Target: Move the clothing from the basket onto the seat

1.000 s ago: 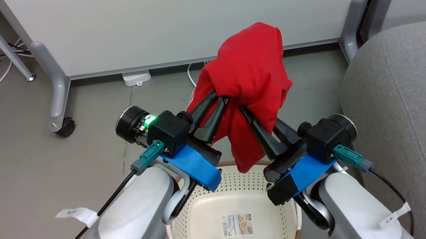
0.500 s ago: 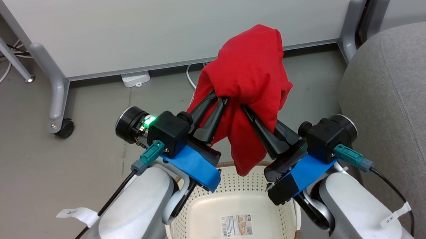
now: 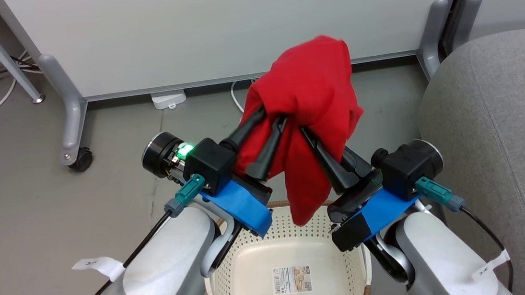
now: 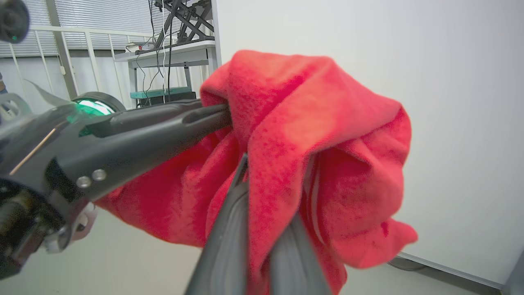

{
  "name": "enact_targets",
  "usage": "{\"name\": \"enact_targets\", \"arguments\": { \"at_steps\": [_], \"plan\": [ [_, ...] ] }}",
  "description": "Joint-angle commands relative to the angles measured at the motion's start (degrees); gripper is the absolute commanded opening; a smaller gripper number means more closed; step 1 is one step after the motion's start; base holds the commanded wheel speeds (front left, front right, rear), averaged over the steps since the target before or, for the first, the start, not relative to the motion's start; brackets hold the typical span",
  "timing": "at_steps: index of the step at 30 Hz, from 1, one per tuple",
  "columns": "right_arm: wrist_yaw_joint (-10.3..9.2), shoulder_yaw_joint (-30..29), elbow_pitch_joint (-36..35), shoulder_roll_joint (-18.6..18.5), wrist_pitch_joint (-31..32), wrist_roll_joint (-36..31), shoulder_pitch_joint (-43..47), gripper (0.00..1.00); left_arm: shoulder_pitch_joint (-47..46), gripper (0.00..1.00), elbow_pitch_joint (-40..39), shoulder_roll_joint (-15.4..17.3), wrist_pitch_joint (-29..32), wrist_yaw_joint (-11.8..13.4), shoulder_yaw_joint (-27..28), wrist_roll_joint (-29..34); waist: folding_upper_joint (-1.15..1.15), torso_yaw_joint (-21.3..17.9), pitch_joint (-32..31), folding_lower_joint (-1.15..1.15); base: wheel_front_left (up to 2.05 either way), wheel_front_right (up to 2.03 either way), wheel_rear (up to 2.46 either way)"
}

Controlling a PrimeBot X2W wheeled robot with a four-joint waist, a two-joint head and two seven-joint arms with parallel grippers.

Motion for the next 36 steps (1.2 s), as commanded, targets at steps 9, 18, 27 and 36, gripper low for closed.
{"name": "enact_targets", "arguments": {
  "at_steps": [9, 18, 27, 36],
  "plan": [
    [0.03, -0.90, -1.00, -0.11, -0.02, -0.27, 0.97, 0.00, 0.37, 1.00, -0.27, 0.13, -0.26, 0.39, 0.37, 0.69, 0.00, 0.22, 0.54, 0.00, 0.00, 0.00, 0.00],
    [0.03, -2.70, -1.50, -0.11, -0.03, -0.84, 1.23, 0.00, 0.24, 1.00, -1.19, 0.84, -0.26, 0.82, 1.25, 1.41, 0.00, -0.77, 1.68, 0.00, 0.00, 0.00, 0.00],
    [0.03, -6.07, -3.76, -0.10, -0.03, -2.40, 1.17, 0.00, 0.88, 1.00, -1.87, 2.27, -0.26, 0.91, 1.52, 2.05, 0.00, -4.52, 4.13, 0.00, 0.00, 0.00, 0.00],
    [0.03, -9.93, -6.64, -0.11, -0.03, -4.70, 2.02, 0.00, 0.16, 1.00, -2.16, 3.23, -0.26, 0.82, 1.11, 2.39, 0.00, -8.80, 6.68, 0.00, 0.00, 0.00, 0.00]
  ]
}}
